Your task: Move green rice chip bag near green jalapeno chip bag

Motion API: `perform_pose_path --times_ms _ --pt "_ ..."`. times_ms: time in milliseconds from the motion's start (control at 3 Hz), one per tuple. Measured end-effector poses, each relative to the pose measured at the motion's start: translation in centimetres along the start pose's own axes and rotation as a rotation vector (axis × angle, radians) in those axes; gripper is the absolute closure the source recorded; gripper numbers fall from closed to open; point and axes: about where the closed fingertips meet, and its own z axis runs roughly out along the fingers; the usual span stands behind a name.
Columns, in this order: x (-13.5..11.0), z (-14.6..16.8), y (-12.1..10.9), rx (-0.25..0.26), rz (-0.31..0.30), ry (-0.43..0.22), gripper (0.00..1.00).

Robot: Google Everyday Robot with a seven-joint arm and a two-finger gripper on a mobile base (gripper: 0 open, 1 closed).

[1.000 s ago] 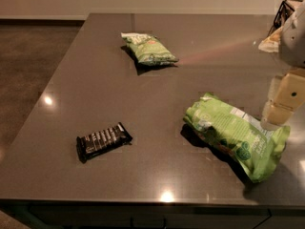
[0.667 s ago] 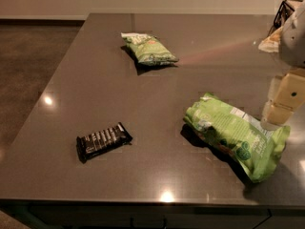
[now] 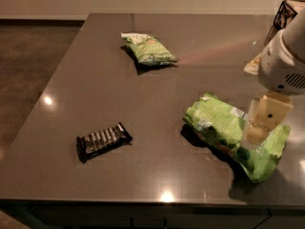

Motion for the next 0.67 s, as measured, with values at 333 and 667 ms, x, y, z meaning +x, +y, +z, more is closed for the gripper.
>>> perform_pose_path --times_ms 333,667 --pt "0.3 2.8 0.9 -0.020 0.034 0.008 0.00" --pt "0.7 5.0 1.4 -0.013 0.057 0.017 0.00"
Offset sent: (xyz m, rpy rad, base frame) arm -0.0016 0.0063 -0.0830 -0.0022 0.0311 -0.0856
